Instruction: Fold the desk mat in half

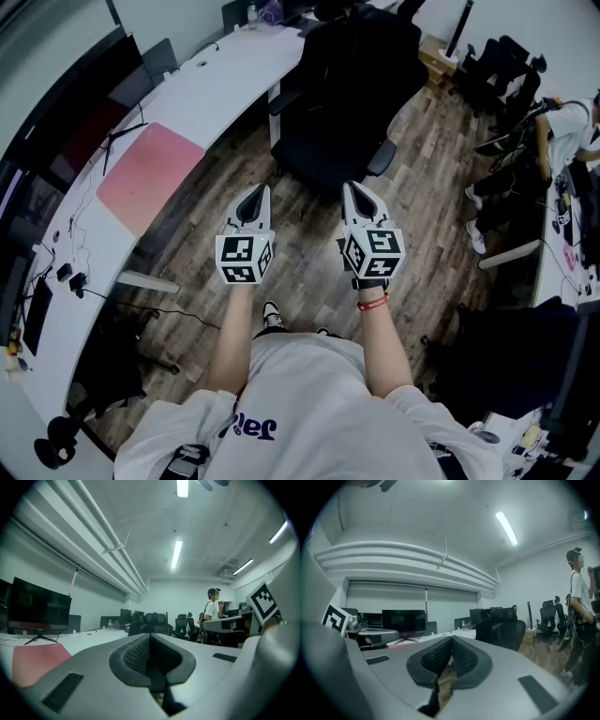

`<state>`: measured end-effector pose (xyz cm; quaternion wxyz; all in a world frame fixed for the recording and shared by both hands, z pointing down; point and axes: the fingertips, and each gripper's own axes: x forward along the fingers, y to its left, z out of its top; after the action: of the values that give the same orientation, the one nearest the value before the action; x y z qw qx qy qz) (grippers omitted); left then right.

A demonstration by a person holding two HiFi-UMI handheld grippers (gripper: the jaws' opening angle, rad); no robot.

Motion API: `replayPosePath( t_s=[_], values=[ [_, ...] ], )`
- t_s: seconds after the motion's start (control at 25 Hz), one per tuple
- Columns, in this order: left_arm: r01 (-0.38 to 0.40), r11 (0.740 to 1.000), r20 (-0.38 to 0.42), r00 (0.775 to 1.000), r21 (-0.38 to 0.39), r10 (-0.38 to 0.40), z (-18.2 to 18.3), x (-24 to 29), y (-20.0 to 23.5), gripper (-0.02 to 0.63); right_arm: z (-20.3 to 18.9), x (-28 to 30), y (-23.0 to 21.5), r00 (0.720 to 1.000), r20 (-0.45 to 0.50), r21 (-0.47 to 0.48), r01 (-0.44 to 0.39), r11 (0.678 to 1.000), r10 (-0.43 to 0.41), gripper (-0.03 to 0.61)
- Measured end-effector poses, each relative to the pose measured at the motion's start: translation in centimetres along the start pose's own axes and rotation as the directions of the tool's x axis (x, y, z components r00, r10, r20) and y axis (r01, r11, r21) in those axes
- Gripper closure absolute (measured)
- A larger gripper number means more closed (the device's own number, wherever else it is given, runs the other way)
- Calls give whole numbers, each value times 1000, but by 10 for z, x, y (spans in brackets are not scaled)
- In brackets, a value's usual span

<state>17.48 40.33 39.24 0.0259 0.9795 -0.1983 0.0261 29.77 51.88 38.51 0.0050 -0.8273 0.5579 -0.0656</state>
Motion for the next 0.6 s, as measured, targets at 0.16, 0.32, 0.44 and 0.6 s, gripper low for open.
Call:
replayPosePath(
  t_s=[0.16, 0.32, 0.44, 0.6],
  values=[
    [5, 1000, -2, 1000, 5, -5, 0, 1, 16, 594, -2, 11, 11, 1000, -3, -3, 3, 1000, -3, 565],
    [12, 1000, -7, 1000, 3, -12, -1, 4, 29, 594, -4, 21, 17, 1000, -5, 17, 22, 1000, -22, 565],
    [20, 1000, -14, 1000, 0, -20, -3, 8, 37, 594, -4, 30, 20, 1000, -1, 36, 28, 999, -28, 563],
    [25, 1000, -21, 999, -2, -25, -6, 12, 50, 594, -5, 43, 30, 1000, -5, 44, 22, 999, -22, 563]
  ],
)
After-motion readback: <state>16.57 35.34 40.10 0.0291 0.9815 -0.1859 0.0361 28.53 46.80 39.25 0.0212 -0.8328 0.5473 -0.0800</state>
